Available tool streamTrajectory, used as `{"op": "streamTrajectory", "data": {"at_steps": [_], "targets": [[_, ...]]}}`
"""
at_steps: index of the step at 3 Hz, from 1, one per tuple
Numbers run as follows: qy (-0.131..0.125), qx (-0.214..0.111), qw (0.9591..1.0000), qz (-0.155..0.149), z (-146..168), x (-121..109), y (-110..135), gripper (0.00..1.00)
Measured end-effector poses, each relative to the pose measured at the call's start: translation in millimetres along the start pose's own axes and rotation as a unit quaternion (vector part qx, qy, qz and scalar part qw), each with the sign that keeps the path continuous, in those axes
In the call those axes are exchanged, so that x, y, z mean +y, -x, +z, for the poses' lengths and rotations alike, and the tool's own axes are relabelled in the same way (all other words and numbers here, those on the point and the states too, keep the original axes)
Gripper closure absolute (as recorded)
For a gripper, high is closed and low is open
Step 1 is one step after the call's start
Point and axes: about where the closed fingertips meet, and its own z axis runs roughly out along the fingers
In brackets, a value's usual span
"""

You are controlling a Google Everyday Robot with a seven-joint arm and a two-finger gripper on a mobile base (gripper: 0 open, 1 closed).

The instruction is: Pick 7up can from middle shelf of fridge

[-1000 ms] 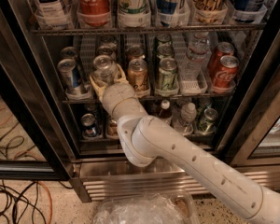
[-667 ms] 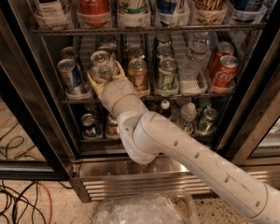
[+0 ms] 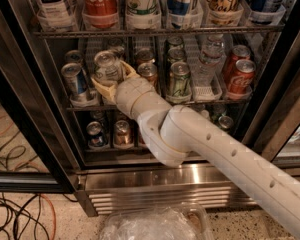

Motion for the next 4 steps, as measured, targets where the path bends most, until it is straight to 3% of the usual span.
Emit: {"op": "streamTrajectory", "data": {"at_steps": [2, 4], "targets": [[0.091, 0.024, 0.9955, 0.011, -28, 9, -5, 1.00], [0.167, 0.033, 0.9853, 0.017, -69, 20, -4, 1.00]]}}
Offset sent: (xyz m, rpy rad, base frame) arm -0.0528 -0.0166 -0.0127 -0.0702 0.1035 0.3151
